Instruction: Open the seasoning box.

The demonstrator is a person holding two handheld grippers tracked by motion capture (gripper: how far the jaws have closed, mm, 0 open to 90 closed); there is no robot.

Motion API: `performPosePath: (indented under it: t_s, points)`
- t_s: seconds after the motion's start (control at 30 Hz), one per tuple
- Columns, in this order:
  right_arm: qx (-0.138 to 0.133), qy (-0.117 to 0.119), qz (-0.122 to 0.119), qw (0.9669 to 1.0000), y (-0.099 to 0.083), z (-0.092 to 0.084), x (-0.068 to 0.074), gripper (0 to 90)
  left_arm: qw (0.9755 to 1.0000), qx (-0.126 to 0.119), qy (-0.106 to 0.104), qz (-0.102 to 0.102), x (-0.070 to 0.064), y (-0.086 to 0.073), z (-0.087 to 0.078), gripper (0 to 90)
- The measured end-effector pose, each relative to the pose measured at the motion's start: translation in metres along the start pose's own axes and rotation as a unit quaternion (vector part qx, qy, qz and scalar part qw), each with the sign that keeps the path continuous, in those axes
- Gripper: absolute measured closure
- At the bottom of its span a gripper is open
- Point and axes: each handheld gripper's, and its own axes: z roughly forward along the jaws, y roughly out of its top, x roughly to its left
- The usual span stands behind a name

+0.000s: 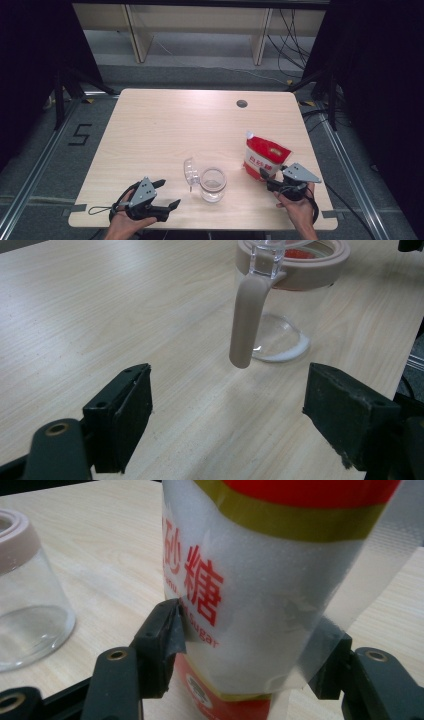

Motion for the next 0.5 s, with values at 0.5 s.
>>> performPosePath:
  t_s: [0.5]
  points:
    - [-0.008, -0.032, 0.021, 0.9992, -0.002, 0.002, 0.013, 42.7, 0.9999, 0.008, 0.006, 0.012, 0.003, -0.001, 0.001, 19.0]
